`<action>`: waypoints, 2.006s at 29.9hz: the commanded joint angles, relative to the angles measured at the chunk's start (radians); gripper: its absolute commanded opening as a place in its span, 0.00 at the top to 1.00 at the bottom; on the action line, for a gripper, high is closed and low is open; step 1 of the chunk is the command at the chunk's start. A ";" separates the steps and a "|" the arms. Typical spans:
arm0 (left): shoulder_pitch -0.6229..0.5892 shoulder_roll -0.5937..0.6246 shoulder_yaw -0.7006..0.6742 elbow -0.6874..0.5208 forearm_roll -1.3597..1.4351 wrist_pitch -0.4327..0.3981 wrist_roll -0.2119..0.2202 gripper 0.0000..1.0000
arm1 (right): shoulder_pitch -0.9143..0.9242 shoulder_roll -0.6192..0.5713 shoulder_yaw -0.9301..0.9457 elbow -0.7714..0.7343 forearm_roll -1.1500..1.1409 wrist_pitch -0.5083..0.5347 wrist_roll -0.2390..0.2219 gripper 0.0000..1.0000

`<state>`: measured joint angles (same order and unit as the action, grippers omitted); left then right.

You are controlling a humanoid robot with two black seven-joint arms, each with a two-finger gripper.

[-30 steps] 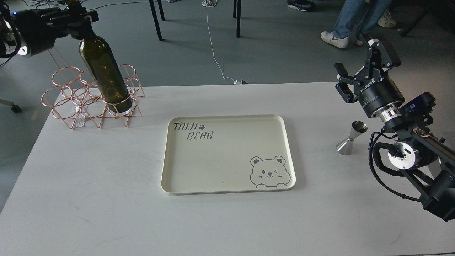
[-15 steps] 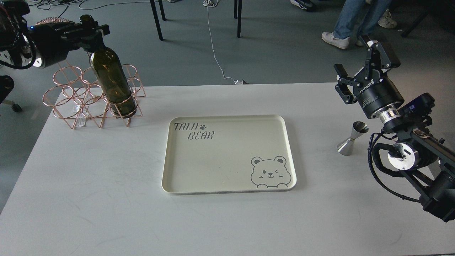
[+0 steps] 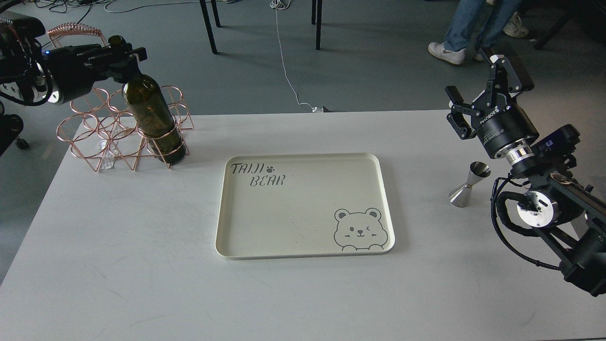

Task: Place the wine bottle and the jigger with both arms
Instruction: 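Lower the bottle into the wire rack with the left gripper, then open the left gripper to release the bottle in the rack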

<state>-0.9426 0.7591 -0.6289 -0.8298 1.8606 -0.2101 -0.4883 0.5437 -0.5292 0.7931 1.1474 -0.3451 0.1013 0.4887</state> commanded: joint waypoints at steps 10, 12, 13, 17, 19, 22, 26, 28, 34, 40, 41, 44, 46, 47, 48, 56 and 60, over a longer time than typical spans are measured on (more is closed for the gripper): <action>0.019 0.000 0.000 0.000 0.000 0.000 0.000 0.81 | -0.001 0.000 0.000 0.002 0.000 0.000 0.000 0.01; 0.021 0.000 0.000 0.000 0.000 0.001 0.000 0.80 | -0.001 0.000 0.000 0.002 0.000 0.000 0.000 0.01; 0.021 0.000 0.000 0.000 0.000 0.001 0.000 0.80 | -0.001 0.000 0.000 0.000 0.000 0.000 0.000 0.01; 0.025 0.000 0.000 0.000 0.000 0.009 0.000 0.77 | -0.001 0.003 -0.002 0.000 0.000 0.000 0.000 0.01; 0.027 0.000 0.000 0.000 -0.001 0.014 0.000 0.75 | -0.001 0.003 -0.002 0.000 0.000 0.000 0.000 0.01; 0.028 0.000 0.000 0.000 -0.001 0.015 0.000 0.64 | -0.001 0.003 -0.002 0.000 0.000 0.000 0.000 0.01; 0.028 -0.001 0.000 0.000 -0.014 0.017 0.000 0.37 | -0.001 0.002 0.000 0.000 0.000 0.000 0.000 0.01; 0.028 0.000 0.000 0.000 -0.018 0.023 0.000 0.35 | -0.001 0.002 0.000 0.002 0.000 0.000 0.000 0.01; 0.028 0.002 0.000 0.000 -0.021 0.041 0.000 0.25 | -0.001 0.002 0.000 0.002 0.000 0.000 0.000 0.01; 0.027 0.002 0.002 0.000 -0.021 0.040 0.000 0.26 | -0.001 0.002 -0.002 0.002 0.000 0.000 0.000 0.01; 0.027 0.003 0.002 0.000 -0.021 0.040 0.000 0.28 | -0.001 0.002 -0.002 0.002 0.000 0.000 0.000 0.01; 0.025 0.006 0.003 0.000 -0.018 0.034 0.000 0.59 | -0.001 0.002 -0.002 0.002 0.000 0.000 0.000 0.01; 0.025 0.008 0.003 0.000 -0.017 0.034 0.000 0.82 | -0.001 0.002 -0.002 0.002 -0.002 0.000 0.000 0.01; 0.025 0.009 0.005 0.000 -0.015 0.034 0.000 0.89 | -0.001 0.002 -0.002 0.002 0.000 0.000 0.000 0.01; 0.025 0.009 0.003 0.000 -0.015 0.032 0.000 0.92 | -0.001 0.002 -0.002 0.002 0.000 0.000 0.000 0.01; 0.018 0.006 0.003 0.001 -0.020 0.032 0.000 0.34 | -0.001 0.000 -0.002 0.002 0.000 0.000 0.000 0.01; 0.018 0.006 0.002 0.000 -0.020 0.032 0.000 0.20 | -0.001 0.000 -0.002 0.002 0.000 0.000 0.000 0.01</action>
<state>-0.9246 0.7655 -0.6253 -0.8291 1.8413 -0.1789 -0.4891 0.5430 -0.5290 0.7915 1.1490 -0.3452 0.1012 0.4887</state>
